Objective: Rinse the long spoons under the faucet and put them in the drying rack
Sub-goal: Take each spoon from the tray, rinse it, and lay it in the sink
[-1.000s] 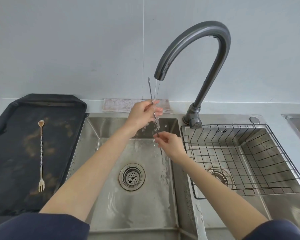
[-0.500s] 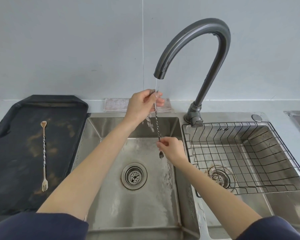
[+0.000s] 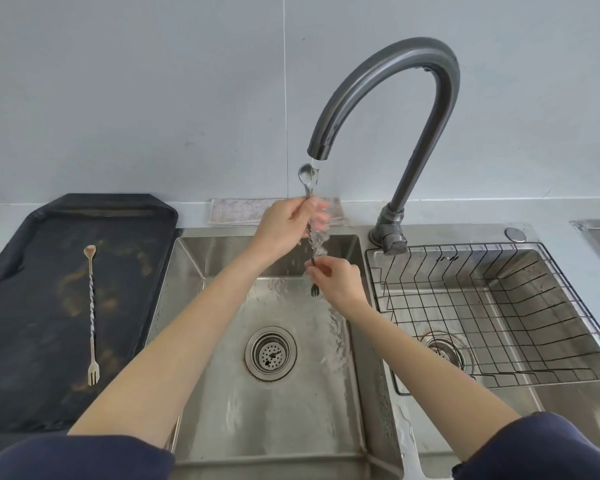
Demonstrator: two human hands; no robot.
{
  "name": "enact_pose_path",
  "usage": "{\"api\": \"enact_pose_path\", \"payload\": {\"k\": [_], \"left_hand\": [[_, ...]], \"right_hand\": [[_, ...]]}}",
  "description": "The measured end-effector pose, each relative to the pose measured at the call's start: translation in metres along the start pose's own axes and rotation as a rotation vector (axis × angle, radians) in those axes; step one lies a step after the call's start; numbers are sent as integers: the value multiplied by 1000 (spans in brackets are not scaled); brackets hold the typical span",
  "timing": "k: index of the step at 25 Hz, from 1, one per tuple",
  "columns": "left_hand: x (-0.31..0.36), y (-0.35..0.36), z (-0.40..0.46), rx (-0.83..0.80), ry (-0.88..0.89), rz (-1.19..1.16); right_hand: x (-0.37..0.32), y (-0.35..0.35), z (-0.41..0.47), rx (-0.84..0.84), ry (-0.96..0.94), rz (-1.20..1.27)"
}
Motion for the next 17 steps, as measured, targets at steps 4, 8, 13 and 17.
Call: {"api": "enact_pose_path", "payload": {"k": [4, 8, 13, 17], "left_hand": [[-2, -23, 1, 111, -67, -206], [-15, -49, -3, 240, -127, -498], [-44, -67, -15, 338, -288, -751], [-69, -75, -23, 441, -390, -874]], "right_hand": [[-12, -11, 13, 2, -70, -101], [-27, -31, 19, 91, -169, -103], [-47, -48, 21, 163, -331, -258], [-38, -48, 20, 109, -343, -359]]}}
Point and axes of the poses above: each hand's wrist, its own z-axis towards the middle knuckle, its own y-axis out of the palm, x = y × z, the point moved 3 cm from there along z, towards the middle knuckle, and after that the axes turned 9 degrees about -z, right-handed, at the moved point
